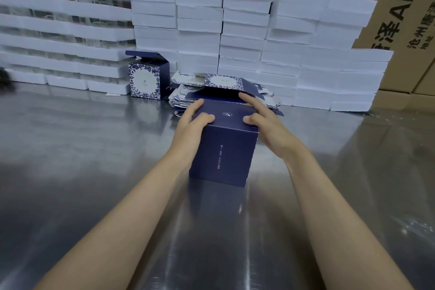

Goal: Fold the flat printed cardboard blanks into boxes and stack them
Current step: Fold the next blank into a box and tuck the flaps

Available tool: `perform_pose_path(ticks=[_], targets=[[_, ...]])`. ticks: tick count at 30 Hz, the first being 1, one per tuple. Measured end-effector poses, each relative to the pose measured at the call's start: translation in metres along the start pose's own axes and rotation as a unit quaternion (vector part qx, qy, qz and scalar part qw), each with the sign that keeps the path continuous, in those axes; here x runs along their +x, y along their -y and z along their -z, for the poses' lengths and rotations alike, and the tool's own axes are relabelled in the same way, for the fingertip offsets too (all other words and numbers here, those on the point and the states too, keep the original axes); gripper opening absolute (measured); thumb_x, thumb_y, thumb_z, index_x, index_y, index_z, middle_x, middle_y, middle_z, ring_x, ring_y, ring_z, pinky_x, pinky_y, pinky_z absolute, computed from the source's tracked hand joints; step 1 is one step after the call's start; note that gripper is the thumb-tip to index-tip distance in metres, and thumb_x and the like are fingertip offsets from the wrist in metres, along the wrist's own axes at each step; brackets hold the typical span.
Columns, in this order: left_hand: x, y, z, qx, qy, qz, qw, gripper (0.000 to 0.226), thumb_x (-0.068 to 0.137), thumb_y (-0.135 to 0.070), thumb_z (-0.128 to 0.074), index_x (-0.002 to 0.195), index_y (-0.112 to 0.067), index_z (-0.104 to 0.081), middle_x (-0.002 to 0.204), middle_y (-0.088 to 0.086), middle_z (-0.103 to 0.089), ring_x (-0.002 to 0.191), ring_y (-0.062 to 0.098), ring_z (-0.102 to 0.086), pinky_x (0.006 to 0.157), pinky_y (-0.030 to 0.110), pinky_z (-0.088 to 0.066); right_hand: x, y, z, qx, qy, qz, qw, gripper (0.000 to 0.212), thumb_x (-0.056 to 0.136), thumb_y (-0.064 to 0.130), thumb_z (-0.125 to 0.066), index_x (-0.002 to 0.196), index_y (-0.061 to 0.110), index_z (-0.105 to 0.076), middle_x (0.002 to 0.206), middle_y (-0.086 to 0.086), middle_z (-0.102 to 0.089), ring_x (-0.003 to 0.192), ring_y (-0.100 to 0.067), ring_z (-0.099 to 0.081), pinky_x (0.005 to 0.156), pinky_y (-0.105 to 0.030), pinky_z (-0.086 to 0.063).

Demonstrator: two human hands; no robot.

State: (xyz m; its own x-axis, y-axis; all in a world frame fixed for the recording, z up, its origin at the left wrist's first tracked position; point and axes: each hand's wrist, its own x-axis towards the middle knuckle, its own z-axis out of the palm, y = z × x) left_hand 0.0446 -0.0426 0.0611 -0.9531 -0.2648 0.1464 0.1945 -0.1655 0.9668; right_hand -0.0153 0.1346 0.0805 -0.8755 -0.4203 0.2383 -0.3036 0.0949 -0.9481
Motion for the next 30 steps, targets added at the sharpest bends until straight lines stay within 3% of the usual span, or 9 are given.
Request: perform_pose_path(ticks=[3,8,13,18,21,23,25,28,30], targets=[[-0.001,0.000,-0.001,-0.001,-0.004,-0.003,1.000,0.046,0.087,-0.020,-0.061,0.130,-0.036,-0.056,0.125,-0.012,-0.061,0.103,0.006,-0.062,0.076,0.022,-0.047,0.001,-0.007,-0.007,0.085,-0.047,0.019,0.995,0.058,0.074,0.018,-0.055,0.131,0.033,-0.054,0.105,0.008,-0.067,0.096,-0.011,-0.063,0.082,-0.027,-0.052],[0.000,0.000,-0.001,0.009,0.006,0.002,1.000,0.049,0.085,-0.023,-0.061,0.131,-0.039,-0.055,0.125,-0.014,-0.061,0.107,0.006,-0.061,0.088,0.027,-0.049,0.004,-0.008,-0.012,0.125,-0.109,0.016,0.986,0.049,0.090,0.001,-0.045,0.131,0.025,-0.057,0.112,-0.009,-0.061,0.097,-0.020,-0.059,0.083,-0.031,-0.048],[-0.001,0.000,-0.001,0.014,0.014,-0.005,1.000,0.053,0.078,-0.028,-0.062,0.129,-0.040,-0.057,0.119,-0.018,-0.064,0.102,0.001,-0.063,0.082,0.023,-0.048,0.009,-0.003,-0.017,0.160,-0.176,-0.003,0.971,0.044,0.088,0.000,-0.045,0.114,0.027,-0.067,0.102,-0.006,-0.067,0.083,-0.017,-0.060,0.069,-0.023,-0.051],[0.002,0.002,0.002,0.005,0.032,0.003,0.999,0.057,0.067,-0.033,-0.064,0.123,-0.041,-0.060,0.122,-0.012,-0.065,0.109,0.007,-0.062,0.095,0.028,-0.048,0.011,-0.001,-0.019,0.161,-0.202,-0.022,0.966,0.035,0.089,0.002,-0.049,0.096,0.026,-0.073,0.098,-0.001,-0.070,0.077,-0.013,-0.062,0.069,-0.025,-0.051],[0.007,0.004,0.007,0.014,-0.008,-0.049,0.999,0.040,0.083,-0.025,-0.068,0.123,-0.027,-0.064,0.118,-0.013,-0.066,0.103,-0.004,-0.061,0.090,0.016,-0.045,0.008,0.002,-0.007,0.139,-0.168,-0.060,0.974,0.029,0.089,0.007,-0.055,0.095,0.027,-0.075,0.083,0.008,-0.071,0.069,-0.008,-0.062,0.062,-0.022,-0.049],[0.014,0.004,0.013,0.031,-0.117,-0.111,0.986,0.028,0.089,-0.024,-0.067,0.117,-0.019,-0.065,0.109,-0.015,-0.063,0.093,-0.003,-0.060,0.087,0.014,-0.045,0.003,0.005,0.009,0.138,-0.098,-0.087,0.982,0.030,0.088,0.008,-0.057,0.104,0.028,-0.073,0.083,0.007,-0.071,0.067,-0.008,-0.062,0.059,-0.020,-0.049],[0.016,0.001,0.019,0.108,-0.200,-0.166,0.960,0.025,0.089,-0.029,-0.068,0.113,-0.024,-0.061,0.107,-0.014,-0.049,0.078,-0.005,-0.053,0.084,0.011,-0.043,-0.001,0.009,0.021,0.121,-0.036,-0.112,0.986,0.033,0.088,0.010,-0.059,0.113,0.030,-0.069,0.090,0.004,-0.070,0.069,-0.011,-0.062,0.060,-0.022,-0.051],[0.012,-0.003,0.013,0.140,-0.188,-0.194,0.953,0.030,0.092,-0.024,-0.063,0.119,-0.027,-0.050,0.121,-0.006,-0.039,0.072,-0.013,-0.051,0.077,0.001,-0.039,0.000,0.018,0.029,0.017,-0.034,-0.131,0.991,0.035,0.088,0.013,-0.064,0.119,0.029,-0.063,0.088,0.004,-0.066,0.064,-0.009,-0.055,0.055,-0.021,-0.048],[0.007,-0.002,0.003,0.115,-0.122,-0.149,0.975,0.047,0.092,-0.027,-0.063,0.133,-0.023,-0.043,0.137,-0.001,-0.033,0.100,-0.013,-0.050,0.091,0.003,-0.037,0.002,0.024,0.030,-0.011,-0.049,-0.125,0.991,0.040,0.087,0.010,-0.066,0.123,0.028,-0.061,0.080,0.002,-0.057,0.054,-0.007,-0.049,0.056,-0.020,-0.052]])
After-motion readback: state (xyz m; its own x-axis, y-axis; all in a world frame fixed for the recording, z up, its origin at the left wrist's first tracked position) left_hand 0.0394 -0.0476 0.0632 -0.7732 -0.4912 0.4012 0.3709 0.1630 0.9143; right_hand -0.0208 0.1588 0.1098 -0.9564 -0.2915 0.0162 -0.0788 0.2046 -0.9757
